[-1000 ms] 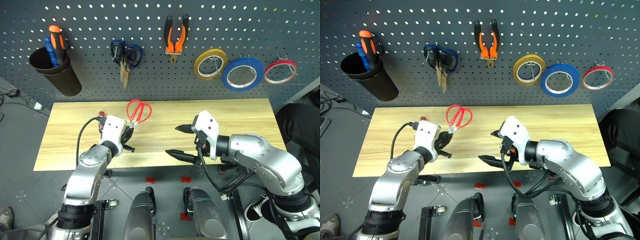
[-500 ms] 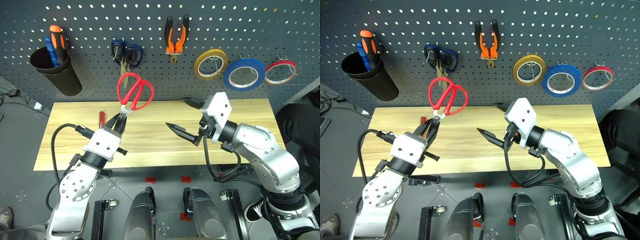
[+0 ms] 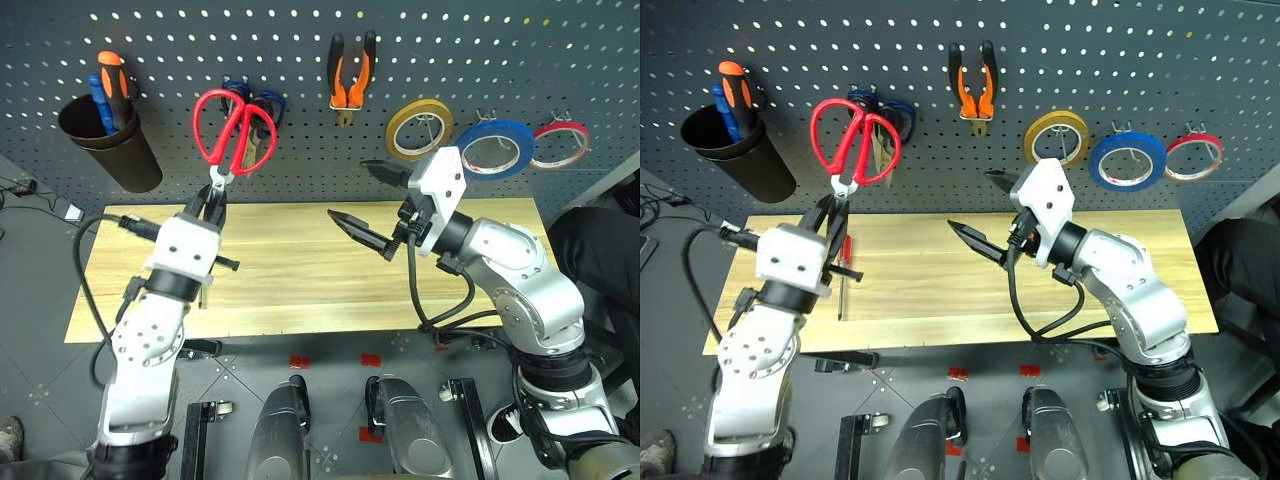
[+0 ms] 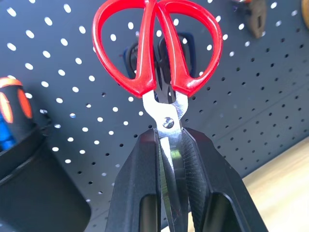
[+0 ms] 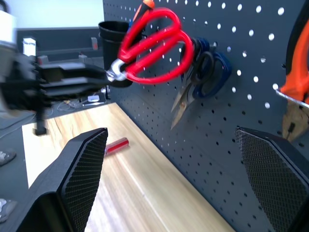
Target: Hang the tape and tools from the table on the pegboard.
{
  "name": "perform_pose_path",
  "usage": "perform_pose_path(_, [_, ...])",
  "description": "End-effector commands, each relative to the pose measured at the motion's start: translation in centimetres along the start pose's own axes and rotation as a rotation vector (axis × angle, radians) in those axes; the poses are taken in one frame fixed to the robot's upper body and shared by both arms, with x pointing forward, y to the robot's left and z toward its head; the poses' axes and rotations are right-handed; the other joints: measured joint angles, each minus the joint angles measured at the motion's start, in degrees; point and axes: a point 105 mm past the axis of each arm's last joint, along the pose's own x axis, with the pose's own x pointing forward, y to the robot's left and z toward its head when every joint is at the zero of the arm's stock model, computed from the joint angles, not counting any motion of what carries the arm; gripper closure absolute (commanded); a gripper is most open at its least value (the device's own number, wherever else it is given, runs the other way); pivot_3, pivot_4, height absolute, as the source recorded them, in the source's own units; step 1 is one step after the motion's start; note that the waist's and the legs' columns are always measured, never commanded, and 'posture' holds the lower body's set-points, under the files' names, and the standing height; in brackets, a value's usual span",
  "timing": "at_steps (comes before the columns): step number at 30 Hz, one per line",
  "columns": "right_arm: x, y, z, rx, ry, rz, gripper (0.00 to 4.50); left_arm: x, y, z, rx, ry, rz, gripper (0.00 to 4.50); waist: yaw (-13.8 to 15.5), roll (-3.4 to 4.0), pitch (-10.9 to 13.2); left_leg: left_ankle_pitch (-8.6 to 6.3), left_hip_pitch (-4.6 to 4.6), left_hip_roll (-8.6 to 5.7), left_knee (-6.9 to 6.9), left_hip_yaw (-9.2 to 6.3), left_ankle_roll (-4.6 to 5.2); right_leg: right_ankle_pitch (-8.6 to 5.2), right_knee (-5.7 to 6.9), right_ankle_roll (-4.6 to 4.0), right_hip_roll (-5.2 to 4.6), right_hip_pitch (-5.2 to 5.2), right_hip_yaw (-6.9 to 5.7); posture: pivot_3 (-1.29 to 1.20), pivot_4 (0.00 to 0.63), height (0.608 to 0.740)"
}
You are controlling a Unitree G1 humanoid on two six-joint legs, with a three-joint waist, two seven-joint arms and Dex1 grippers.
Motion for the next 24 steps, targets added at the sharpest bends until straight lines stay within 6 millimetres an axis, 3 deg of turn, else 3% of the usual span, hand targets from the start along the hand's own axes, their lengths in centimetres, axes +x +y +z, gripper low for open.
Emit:
perform_pose_path(1, [0.4,0.1,1.4,-0.055,-0.056,0.016,0.0,1.0,-0.5,0.2,0.002,-0.042,-0.024,4.13,-0.03,0.0,0.0,0.01,0.0,0.0,0.0,0.02,-0.01,0.0,-0.01,0.0,0.0,0.0,0.0,-0.17,0.289,0.74])
perform_pose_path(8, [1.1,0.3,1.9,-0.073,-0.078,0.038,0.0,1.6,-1.0,-2.1,-0.015,0.035,-0.022,4.13,-0.54,0.0,0.0,0.02,0.01,0.01,0.0,0.02,-0.04,0.01,0.01,-0.01,-0.01,0.0,0.01,-0.18,0.295,0.74])
perform_pose_path(14, [1.2,1.1,1.1,-0.054,-0.056,0.051,0.0,0.9,-1.9,-3.7,-0.082,0.118,-0.036,2.27,-0.57,0.0,0.0,0.03,0.01,0.04,0.02,0.01,-0.04,0.01,0.04,-0.02,0.0,0.0,0.02,-0.18,0.306,0.74])
perform_pose_path(16, [1.0,1.6,-0.1,-0.035,-0.004,0.053,0.0,-0.2,-1.7,-5.1,-0.112,0.196,-0.021,1.67,-0.54,0.0,0.0,0.03,0.01,0.04,0.02,0.0,-0.04,0.01,0.04,-0.02,-0.01,0.0,0.03,-0.18,0.313,0.74])
perform_pose_path(19, [0.8,2.8,-3.0,-0.008,0.146,0.06,0.0,-2.9,-2.0,-8.8,-0.24,0.391,-0.019,0.75,-0.68,0.0,0.0,0.02,0.02,0.05,0.0,0.01,-0.04,0.01,0.02,-0.02,-0.01,0.01,0.05,-0.18,0.32,0.74])
perform_pose_path(24, [0.8,4.8,-4.4,0.056,0.254,0.075,0.0,-5.9,-0.6,-12.5,-0.396,0.59,0.024,0.75,-0.58,0.02,0.04,0.01,0.02,0.11,0.03,-0.04,-0.01,0.01,0.1,-0.03,0.02,-0.03,0.0,-0.18,0.351,0.74])
